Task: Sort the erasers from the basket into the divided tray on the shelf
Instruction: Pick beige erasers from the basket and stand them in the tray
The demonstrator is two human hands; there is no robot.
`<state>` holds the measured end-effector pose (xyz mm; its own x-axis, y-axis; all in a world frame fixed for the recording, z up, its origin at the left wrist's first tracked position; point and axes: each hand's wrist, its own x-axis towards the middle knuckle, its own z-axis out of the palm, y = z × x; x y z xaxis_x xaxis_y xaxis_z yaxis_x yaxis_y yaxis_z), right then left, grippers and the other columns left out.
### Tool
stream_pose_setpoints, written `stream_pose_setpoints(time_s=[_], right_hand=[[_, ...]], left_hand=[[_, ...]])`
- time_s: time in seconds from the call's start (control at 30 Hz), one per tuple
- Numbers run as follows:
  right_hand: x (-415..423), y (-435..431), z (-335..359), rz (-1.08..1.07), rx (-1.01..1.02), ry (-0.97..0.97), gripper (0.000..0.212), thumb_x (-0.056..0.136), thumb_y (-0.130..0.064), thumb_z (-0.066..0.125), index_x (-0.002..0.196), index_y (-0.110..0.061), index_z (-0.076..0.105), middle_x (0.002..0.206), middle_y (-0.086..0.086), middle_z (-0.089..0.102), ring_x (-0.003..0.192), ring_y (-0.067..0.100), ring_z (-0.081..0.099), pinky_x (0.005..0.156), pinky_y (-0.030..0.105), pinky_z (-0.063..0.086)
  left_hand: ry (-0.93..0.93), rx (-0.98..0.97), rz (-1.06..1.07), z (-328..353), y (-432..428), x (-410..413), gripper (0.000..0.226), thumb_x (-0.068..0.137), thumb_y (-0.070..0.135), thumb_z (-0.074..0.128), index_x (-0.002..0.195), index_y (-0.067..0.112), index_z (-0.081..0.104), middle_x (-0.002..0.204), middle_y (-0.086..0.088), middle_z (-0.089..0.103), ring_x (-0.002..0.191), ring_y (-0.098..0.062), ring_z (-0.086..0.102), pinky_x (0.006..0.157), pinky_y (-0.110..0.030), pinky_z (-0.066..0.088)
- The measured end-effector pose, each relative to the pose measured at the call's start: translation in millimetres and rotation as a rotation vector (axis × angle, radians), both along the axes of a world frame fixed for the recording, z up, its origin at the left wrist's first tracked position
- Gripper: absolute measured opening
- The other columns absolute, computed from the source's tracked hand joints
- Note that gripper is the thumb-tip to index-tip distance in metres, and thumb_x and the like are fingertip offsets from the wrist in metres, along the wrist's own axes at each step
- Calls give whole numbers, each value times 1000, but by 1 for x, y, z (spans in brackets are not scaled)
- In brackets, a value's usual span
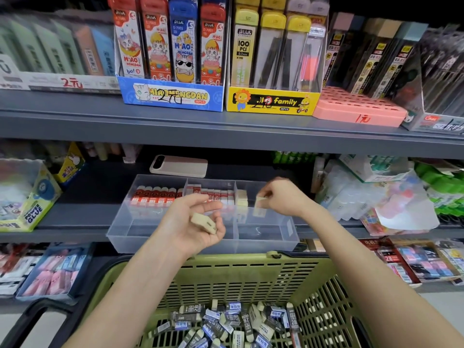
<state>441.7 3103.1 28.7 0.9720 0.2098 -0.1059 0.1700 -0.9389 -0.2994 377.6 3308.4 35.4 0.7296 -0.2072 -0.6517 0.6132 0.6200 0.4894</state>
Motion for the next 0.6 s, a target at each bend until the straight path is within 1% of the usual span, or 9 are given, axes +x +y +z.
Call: stream_pose_setpoints(time_s=[0.13, 0.2, 0.27, 0.37, 0.43, 0.47, 0.5, 0.53, 0.6], right_hand=[[8, 2, -6, 20, 153, 222, 20, 89, -14, 54, 94, -8, 73, 101, -3, 69, 97, 11, 61, 84, 25, 47], [8, 2, -10, 9, 184, 251, 23, 92, -14, 50, 97, -10, 72, 99, -7, 66, 99, 9, 59, 83, 22, 42], [6, 2, -13, -21, 245, 247, 24, 94, -14, 49, 103, -11, 71, 107, -4, 67, 99, 7, 57, 87, 20, 40], [0, 0, -12, -37, 248, 168, 27, 96, -13, 45, 111, -9, 67, 116, 3, 66, 104, 14, 59, 92, 20, 40], [-9, 2, -7, -46, 195, -20, 31, 98, -23, 43, 105, -6, 68, 108, 8, 69, 101, 21, 61, 90, 28, 45], [-16, 4, -4, -39, 230, -104, 35, 98, -30, 43, 99, -6, 69, 100, 6, 71, 94, 19, 63, 85, 32, 48], [-25, 8, 0, -18, 327, -136, 36, 97, -35, 45, 93, -9, 69, 91, -1, 71, 84, 10, 62, 78, 30, 48], [-35, 13, 5, 25, 449, -122, 31, 95, -38, 49, 87, -16, 70, 83, -11, 69, 77, -1, 59, 71, 20, 45], [-52, 25, 13, 114, 545, -71, 18, 92, -35, 55, 85, -26, 70, 80, -20, 64, 77, -6, 56, 70, 11, 38]], left_hand=[[-13, -13, -22, 2, 3, -1, 26, 86, 16, 56, 86, -9, 63, 84, -17, 51, 73, -27, 51, 65, -42, 54], [-46, 9, -38, 0, 5, -2, 26, 89, 18, 56, 94, -7, 60, 93, -19, 49, 82, -31, 53, 73, -48, 55], [-90, 38, -46, -2, 5, -2, 21, 91, 14, 53, 96, -6, 59, 96, -20, 50, 86, -32, 55, 75, -49, 54], [-162, 66, -43, -6, 4, -4, 14, 92, -2, 46, 99, -8, 57, 97, -23, 56, 88, -34, 60, 74, -47, 54], [-236, 133, -79, -9, 2, -6, 20, 92, -10, 44, 106, -8, 58, 100, -23, 61, 89, -32, 65, 72, -44, 57], [-288, 177, -99, -10, 1, -7, 23, 92, -11, 45, 110, -6, 58, 101, -22, 62, 87, -31, 67, 71, -41, 59], [-345, 214, -105, -11, -1, -8, 26, 91, -11, 47, 112, -4, 59, 100, -20, 64, 84, -29, 69, 70, -39, 60], [-401, 240, -100, -11, -2, -9, 27, 89, -11, 50, 112, 0, 59, 99, -19, 65, 81, -28, 70, 69, -37, 60], [-508, 269, -88, -13, -6, -10, 29, 84, -8, 57, 110, 5, 58, 98, -17, 67, 80, -28, 72, 69, -35, 60]])
